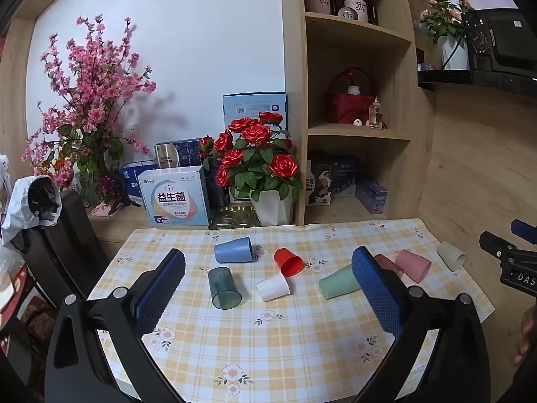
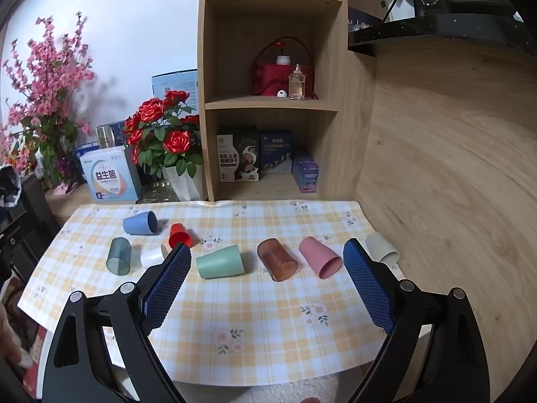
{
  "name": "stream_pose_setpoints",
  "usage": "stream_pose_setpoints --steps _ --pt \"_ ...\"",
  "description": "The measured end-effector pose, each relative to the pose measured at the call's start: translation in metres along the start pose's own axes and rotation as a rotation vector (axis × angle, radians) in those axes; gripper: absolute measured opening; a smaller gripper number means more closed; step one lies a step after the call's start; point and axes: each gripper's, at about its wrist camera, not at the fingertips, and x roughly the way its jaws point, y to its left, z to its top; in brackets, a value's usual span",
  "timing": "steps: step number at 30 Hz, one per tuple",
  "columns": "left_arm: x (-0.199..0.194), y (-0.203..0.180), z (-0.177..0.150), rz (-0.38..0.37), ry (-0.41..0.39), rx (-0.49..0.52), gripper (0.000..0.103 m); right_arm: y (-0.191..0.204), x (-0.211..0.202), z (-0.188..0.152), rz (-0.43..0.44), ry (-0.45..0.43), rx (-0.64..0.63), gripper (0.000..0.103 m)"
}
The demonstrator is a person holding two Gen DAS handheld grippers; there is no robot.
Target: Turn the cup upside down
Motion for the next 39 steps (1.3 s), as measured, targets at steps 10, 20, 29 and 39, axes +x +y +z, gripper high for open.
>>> stream_pose_setpoints --steps 10,20,29,39 --pt "-0.0020 -0.0032 0.0002 0.006 -0.006 0.011 0.097 0.0007 -0.0009 -0.0002 0.001 -0.006 0.006 0.089" --pt "-0.0017 -0.0019 -0.0011 0.008 -0.009 0.012 0.097 -0.0004 -0.0009 -0.0003 0.000 -0.006 0.006 0.089" --pt "-0.0008 -0.0030 -0.0018 0.009 -0.009 0.011 0.097 -0.0011 -0.0022 0.0002 -0.001 -0.007 0.007 0.089" --pt "-0.0006 -0.0031 -0.0049 0.005 -0.008 0.010 0.097 -0.0006 -0.0021 -0.0005 -0.002 -0.009 0.006 0.089"
